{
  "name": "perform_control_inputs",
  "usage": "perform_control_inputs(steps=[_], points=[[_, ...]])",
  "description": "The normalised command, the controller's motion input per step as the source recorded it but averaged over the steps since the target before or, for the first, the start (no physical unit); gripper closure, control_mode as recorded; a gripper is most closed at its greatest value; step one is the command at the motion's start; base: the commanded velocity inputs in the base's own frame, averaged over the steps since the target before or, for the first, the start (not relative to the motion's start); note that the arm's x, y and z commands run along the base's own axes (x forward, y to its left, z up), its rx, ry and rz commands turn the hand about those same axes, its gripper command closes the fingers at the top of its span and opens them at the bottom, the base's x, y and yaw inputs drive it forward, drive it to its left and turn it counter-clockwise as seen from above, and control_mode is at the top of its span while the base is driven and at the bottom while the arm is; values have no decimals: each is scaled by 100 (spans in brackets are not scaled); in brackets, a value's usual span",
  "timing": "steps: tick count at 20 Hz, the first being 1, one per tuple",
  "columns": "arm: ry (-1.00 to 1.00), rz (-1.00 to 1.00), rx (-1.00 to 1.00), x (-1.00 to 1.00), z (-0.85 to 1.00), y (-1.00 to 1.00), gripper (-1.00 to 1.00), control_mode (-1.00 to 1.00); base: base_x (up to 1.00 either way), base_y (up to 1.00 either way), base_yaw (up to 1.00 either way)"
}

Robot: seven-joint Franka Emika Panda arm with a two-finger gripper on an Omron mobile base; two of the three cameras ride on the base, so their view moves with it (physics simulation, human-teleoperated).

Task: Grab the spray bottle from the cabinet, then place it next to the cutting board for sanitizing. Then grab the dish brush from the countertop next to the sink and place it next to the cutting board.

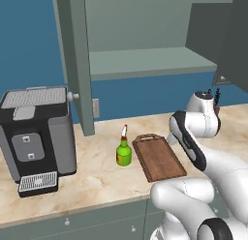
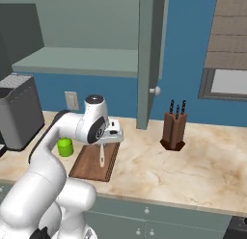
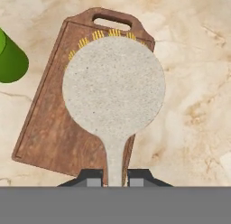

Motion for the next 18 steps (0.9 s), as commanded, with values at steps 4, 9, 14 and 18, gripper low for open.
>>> perform_control_inputs(steps=[4, 9, 14, 18], points=[[15, -3, 1, 5, -12, -26, 100, -100, 0, 0, 0], [9, 0, 3, 14, -17, -38, 100, -100, 0, 0, 0], [2, 0, 0, 23, -28, -9, 100, -100, 0, 0, 0], [0, 0, 0, 23, -34, -20, 100, -100, 0, 0, 0]])
